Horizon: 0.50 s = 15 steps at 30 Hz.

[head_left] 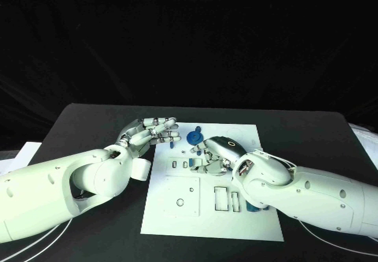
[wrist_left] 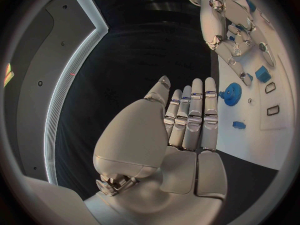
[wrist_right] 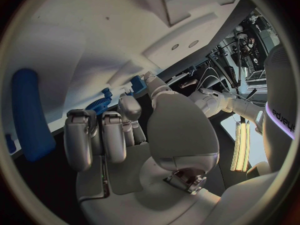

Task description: Assemble the parts on the task board

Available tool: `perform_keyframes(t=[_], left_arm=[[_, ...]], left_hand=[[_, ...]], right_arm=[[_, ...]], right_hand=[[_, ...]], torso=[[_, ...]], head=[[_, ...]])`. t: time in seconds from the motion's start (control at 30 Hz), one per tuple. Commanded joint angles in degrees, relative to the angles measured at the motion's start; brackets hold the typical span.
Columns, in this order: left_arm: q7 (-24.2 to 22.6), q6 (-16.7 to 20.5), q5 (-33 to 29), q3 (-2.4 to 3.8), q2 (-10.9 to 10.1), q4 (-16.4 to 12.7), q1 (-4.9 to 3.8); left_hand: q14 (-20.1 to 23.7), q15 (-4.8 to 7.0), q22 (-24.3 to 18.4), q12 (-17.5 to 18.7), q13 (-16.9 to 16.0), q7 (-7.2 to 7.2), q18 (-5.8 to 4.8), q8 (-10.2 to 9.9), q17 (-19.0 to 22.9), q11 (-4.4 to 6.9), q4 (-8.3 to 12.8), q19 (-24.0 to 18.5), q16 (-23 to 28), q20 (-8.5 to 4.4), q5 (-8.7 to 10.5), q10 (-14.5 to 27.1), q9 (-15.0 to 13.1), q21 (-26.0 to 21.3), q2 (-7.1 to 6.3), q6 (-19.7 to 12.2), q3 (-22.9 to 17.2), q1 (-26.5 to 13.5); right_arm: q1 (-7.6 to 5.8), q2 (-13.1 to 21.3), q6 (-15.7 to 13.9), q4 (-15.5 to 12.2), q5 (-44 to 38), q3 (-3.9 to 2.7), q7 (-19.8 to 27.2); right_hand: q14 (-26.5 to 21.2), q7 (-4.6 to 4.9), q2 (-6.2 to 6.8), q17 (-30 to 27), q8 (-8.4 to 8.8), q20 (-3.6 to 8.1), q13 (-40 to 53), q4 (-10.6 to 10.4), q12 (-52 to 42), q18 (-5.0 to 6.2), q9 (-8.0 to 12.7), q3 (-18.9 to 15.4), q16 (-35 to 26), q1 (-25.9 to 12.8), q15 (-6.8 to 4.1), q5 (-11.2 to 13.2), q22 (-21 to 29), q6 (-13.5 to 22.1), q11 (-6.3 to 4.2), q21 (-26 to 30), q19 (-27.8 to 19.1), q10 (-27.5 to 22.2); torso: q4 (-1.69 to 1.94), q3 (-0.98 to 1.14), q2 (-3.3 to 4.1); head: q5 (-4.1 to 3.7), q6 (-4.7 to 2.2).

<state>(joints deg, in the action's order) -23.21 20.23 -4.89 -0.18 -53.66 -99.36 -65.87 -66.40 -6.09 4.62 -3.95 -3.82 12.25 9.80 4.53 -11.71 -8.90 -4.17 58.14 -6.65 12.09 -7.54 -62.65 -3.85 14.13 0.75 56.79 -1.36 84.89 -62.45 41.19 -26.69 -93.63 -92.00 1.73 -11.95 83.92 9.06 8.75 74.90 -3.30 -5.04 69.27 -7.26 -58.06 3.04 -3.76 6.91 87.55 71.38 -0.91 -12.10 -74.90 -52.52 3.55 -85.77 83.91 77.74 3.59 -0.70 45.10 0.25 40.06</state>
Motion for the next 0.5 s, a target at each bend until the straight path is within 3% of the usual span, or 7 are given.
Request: perform_keyframes(t=[0.03,0.23,0.3,0.4,0.43,0.5], left_arm=[[-0.79,-1.35,0.16,0.03,0.06,0.13,-0.03],[-0.84,-1.32,0.89,0.03,0.20,0.82,-0.03],[-0.46,-1.02,1.93,0.02,0.33,1.24,-0.04],[2.89,0.63,6.29,0.02,0.51,1.87,-0.05],[4.90,0.98,7.95,0.02,0.54,2.05,-0.08],[10.44,0.96,11.85,0.02,0.55,2.30,-0.19]], left_hand=[[-0.66,0.12,-0.06,0.31,0.08,0.17,0.70,-0.19,-0.15,-0.19,0.38,0.50,0.09,0.02,0.28,0.19,0.03,-0.28,-0.01,0.28,-0.07,0.03],[-3.60,0.99,0.45,0.28,0.07,-0.30,0.82,-0.21,-1.24,0.32,0.97,2.56,-1.22,-0.78,0.25,-0.23,0.00,0.95,0.13,0.74,-0.63,-0.08],[-6.79,1.90,1.23,0.11,0.00,-0.59,0.84,-0.12,-2.54,0.87,1.23,4.91,-3.37,-1.74,0.28,-1.01,-0.04,2.61,0.17,1.18,-0.88,-0.19],[-16.96,5.02,4.64,-1.85,-0.79,-2.37,0.83,0.23,-8.98,3.26,0.92,12.55,-14.12,-4.87,0.35,-6.77,-0.18,9.22,-0.13,2.75,-1.10,-1.34],[-18.68,5.77,5.63,-2.84,-1.24,-2.94,0.69,0.30,-13.00,3.90,0.70,13.93,-19.20,-5.43,0.39,-8.79,-0.23,10.96,-0.21,3.14,-1.22,-1.67],[-20.87,6.99,8.05,-5.87,-3.06,-4.20,0.55,0.59,-33.70,5.54,0.15,16.48,-41.35,-6.64,0.30,-12.65,-0.35,15.04,-0.40,3.85,-1.27,-2.51]], right_arm=[[-0.51,1.14,-6.14,-1.66,0.96,-0.10,1.97],[-1.78,4.25,-6.37,-5.37,2.35,-0.35,3.20],[-2.49,5.75,-5.66,-6.99,4.01,-0.42,4.61],[-4.13,8.92,-3.98,-9.79,9.83,-0.58,8.38],[-4.74,9.91,-3.33,-10.42,12.26,-0.62,9.20],[-6.07,11.55,-2.42,-11.04,16.94,-0.68,10.08]], right_hand=[[5.15,-0.01,-0.07,10.91,-0.30,-0.38,-0.17,-0.89,0.52,-0.86,-0.07,-1.21,0.11,0.86,0.37,-0.17,-4.88,0.59,0.28,0.28,1.31,-0.38],[5.15,0.01,-0.08,10.95,-0.33,-0.44,-0.16,-2.75,0.41,-0.86,-0.11,-2.99,0.11,2.52,0.41,-0.21,-4.89,0.61,0.31,0.29,1.31,-0.33],[5.14,-0.01,-0.37,10.92,-0.36,-0.43,-0.08,-3.02,0.25,-0.86,-0.14,-3.06,0.09,2.98,0.39,-0.26,-4.89,0.51,0.28,0.30,1.31,-0.27],[5.01,-0.17,-1.26,10.36,-0.54,-0.38,-0.13,-3.13,0.31,-0.80,-0.23,-2.76,-0.24,4.17,0.30,-0.39,-4.61,-0.06,0.15,0.44,1.16,-0.35],[4.88,-0.23,-1.61,9.81,-0.60,-0.35,-0.35,-3.01,0.67,-0.71,-0.26,-2.55,-0.57,4.64,0.25,-0.58,-4.23,-0.28,0.09,0.62,0.97,-0.56],[4.73,-0.36,-2.47,9.25,-0.66,-0.25,-0.70,-2.56,1.23,-0.63,-0.30,-1.90,-0.92,5.80,0.13,-1.42,-3.81,-0.67,-0.06,0.84,0.74,-0.90]], torso=[[-0.02,-0.10,-0.06],[-0.11,0.08,-0.11],[-0.10,0.08,-0.20],[-0.15,0.07,-0.38],[-0.27,0.12,-0.54],[-0.44,0.20,-0.82]], head=[[-0.07,-0.02],[0.34,0.02],[0.38,0.12],[0.28,0.15],[0.25,0.08],[0.26,0.23]])
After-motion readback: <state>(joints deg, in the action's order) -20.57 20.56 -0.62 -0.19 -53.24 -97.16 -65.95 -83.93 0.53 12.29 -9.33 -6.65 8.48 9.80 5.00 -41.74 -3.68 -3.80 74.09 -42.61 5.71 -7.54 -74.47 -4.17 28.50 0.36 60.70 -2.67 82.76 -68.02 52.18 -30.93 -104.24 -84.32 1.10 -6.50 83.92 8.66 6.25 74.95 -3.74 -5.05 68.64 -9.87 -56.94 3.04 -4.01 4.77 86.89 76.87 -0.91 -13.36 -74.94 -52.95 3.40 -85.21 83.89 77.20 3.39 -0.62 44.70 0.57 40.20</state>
